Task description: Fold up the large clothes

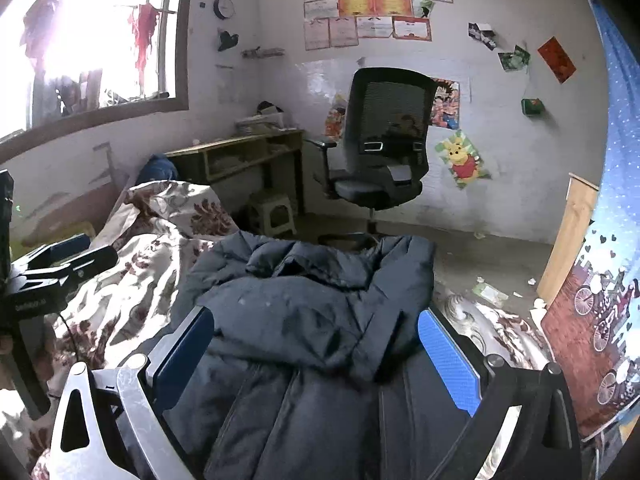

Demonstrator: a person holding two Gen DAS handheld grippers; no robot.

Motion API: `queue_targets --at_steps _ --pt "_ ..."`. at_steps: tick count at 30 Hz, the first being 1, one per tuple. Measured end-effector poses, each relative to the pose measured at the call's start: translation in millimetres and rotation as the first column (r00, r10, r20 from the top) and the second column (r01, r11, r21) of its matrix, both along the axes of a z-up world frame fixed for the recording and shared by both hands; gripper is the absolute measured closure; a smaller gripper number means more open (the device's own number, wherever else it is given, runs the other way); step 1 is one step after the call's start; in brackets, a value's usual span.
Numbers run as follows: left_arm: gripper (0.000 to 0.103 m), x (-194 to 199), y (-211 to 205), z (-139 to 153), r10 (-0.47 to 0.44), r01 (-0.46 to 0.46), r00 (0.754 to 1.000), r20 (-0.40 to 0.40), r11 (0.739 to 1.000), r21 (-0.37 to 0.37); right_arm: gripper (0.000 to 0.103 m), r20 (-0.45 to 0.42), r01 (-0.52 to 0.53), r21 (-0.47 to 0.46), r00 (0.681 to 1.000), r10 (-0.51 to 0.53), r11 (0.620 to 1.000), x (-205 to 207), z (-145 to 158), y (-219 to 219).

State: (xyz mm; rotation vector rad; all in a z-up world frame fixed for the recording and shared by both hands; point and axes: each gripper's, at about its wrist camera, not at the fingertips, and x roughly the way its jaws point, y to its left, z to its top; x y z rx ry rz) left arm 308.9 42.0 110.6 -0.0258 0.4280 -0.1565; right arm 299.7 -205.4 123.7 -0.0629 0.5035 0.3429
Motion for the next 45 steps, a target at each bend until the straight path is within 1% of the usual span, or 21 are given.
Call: queue_targets --at_steps 5,8,12,15,18,21,26,29,34,36,39,41,45 --pt "0.002 -36 -2 4 -0.007 0.008 1.000 0.024 1.000 -0.009 0.000 0.000 -0.001 -0.014 1.000 0.001 1.000 -30 2 -7" --pt "0.002 -59 -2 2 -0.007 0.007 1.000 0.024 1.000 -0.014 0.000 -0.011 0.017 -0.015 1.000 -0.018 1.000 -49 3 -14" --pt "0.002 -79 -5 -7 -0.004 0.004 1.000 0.002 1.000 0.008 0.000 -0.039 0.035 -0.027 0.999 -0.036 0.999 -65 -4 -23" --pt "0.002 -90 -8 -17 -0.006 0.007 0.999 -0.032 0.999 0.033 0.000 -0.056 0.046 -0.041 0.997 -0.048 0.998 -79 -12 -31" --pt "0.002 -99 -11 -30 0.002 0.001 0.998 -0.069 0.999 0.043 0.000 -0.068 0.058 -0.063 0.996 -0.062 0.996 -89 -19 -35" --pt "0.002 -106 -12 -42 0.008 -0.003 0.996 -0.090 0.998 0.056 0.000 -0.085 0.063 -0.080 0.994 -0.070 0.995 -99 -28 -38" --pt "0.002 -120 -13 -68 -0.002 0.014 0.991 -0.130 0.996 0.093 0.000 -0.144 0.046 -0.090 0.988 -0.058 0.995 -111 -51 -44" --pt "0.002 -127 -11 -85 -0.021 0.039 0.987 -0.161 0.993 0.110 0.000 -0.183 0.011 -0.139 0.982 -0.037 0.990 -117 -70 -42" --pt "0.002 -142 -7 -114 -0.086 0.116 0.977 -0.197 0.983 0.144 0.000 -0.276 -0.085 -0.256 0.961 0.012 0.963 -127 -108 -33" --pt "0.002 -148 -6 -124 -0.112 0.147 0.971 -0.213 0.977 0.154 0.000 -0.321 -0.136 -0.306 0.947 0.033 0.942 -131 -123 -28" --pt "0.002 -155 -6 -142 -0.145 0.191 0.958 -0.247 0.966 0.174 0.000 -0.372 -0.183 -0.378 0.928 0.032 0.907 -133 -144 -23" --pt "0.002 -158 -6 -157 -0.153 0.212 0.949 -0.276 0.958 0.195 0.000 -0.419 -0.201 -0.401 0.908 0.016 0.894 -130 -158 -24" --pt "0.002 -162 -7 -181 -0.148 0.233 0.940 -0.309 0.938 0.258 0.000 -0.502 -0.204 -0.397 0.865 -0.025 0.895 -119 -178 -30"
